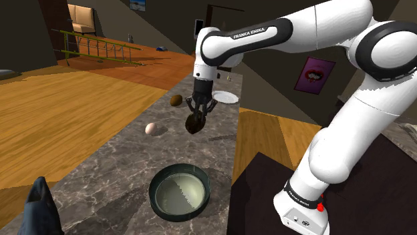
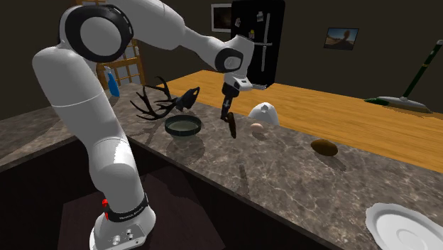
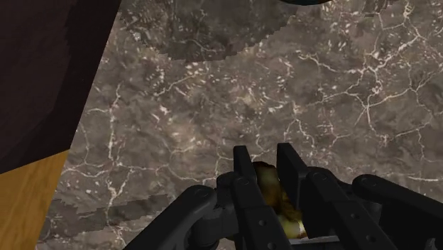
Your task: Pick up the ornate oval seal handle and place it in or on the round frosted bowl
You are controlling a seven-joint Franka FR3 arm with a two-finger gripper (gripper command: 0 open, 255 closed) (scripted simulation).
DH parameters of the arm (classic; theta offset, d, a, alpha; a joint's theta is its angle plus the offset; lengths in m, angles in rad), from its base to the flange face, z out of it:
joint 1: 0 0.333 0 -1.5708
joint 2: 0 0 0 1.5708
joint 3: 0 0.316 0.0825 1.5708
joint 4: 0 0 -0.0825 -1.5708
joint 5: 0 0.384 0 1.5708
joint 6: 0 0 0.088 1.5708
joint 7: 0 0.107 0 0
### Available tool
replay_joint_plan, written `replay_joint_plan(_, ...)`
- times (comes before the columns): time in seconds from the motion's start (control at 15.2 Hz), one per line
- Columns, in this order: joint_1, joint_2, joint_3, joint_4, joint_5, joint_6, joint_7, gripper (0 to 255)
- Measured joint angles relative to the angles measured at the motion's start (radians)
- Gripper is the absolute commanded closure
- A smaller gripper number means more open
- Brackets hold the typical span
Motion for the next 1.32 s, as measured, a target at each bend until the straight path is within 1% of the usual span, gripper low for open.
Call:
replay_joint_plan(0.13, 0.006, -0.012, 0.006, 0.007, 0.003, -0.016, 0.014, 255)
replay_joint_plan(0.33, 0.034, -0.052, 0.038, -0.031, 0.023, -0.008, 0.063, 255)
replay_joint_plan(0.59, 0.079, -0.105, 0.092, -0.066, 0.056, -0.005, 0.148, 255)
replay_joint_plan(0.79, 0.112, -0.127, 0.133, -0.086, 0.080, 0.009, 0.208, 255)
replay_joint_plan(0.99, 0.145, -0.146, 0.177, -0.083, 0.102, 0.007, 0.278, 255)
replay_joint_plan(1.12, 0.166, -0.166, 0.203, -0.103, 0.120, 0.017, 0.314, 255)
replay_joint_plan(1.32, 0.198, -0.159, 0.252, -0.080, 0.135, 0.024, 0.389, 255)
